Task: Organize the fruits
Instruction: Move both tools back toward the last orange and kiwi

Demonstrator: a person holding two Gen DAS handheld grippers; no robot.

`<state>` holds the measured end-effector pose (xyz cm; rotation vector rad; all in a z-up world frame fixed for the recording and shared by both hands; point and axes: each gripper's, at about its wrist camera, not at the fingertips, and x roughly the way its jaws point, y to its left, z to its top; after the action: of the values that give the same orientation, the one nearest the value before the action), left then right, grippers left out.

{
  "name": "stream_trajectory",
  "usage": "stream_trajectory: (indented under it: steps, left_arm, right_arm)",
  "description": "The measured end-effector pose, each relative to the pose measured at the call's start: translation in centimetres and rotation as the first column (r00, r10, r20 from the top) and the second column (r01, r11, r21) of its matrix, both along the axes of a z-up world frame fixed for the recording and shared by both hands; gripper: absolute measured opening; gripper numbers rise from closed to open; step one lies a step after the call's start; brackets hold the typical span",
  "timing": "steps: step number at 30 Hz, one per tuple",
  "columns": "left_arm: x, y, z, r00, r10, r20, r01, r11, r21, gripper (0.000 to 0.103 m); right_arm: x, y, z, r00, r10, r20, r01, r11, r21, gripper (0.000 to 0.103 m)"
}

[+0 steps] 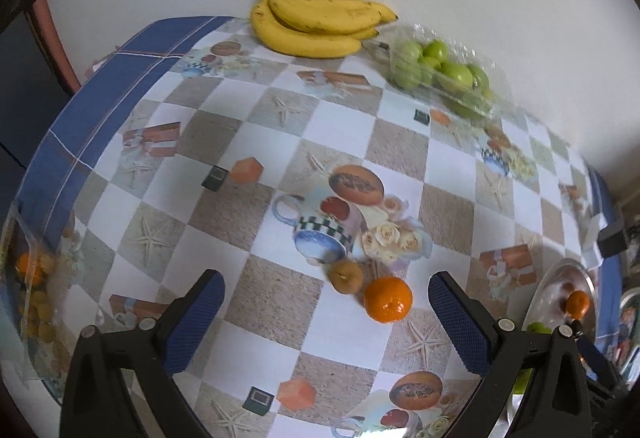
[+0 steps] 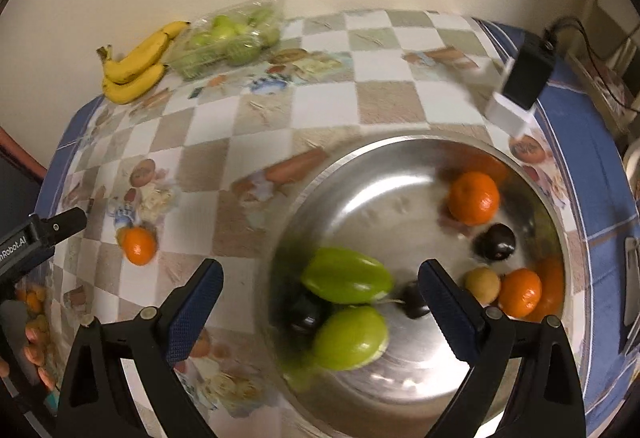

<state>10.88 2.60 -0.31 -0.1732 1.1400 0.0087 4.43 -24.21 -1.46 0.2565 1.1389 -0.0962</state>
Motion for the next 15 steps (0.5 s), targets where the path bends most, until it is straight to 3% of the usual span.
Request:
stream_trajectory:
  steps: [9,15]
  left_arm:
    - [0.0,4.0,0.8,0.996,0.073,0.045,-0.071,0.997,-0.038,0.103]
    - [0.6,4.4,-0.8,0.997,0.078,-0.003,-0.078,0.996,-0.043,0.103]
  right_arm:
    - [1.6,5.1,1.7,0.994,0.072,0.086,-0.079,0.994,0.078,0.098]
    - [2.8,8.9,0.6,0.990,0.128,0.068,-0.134,0.986,0.101,0.098]
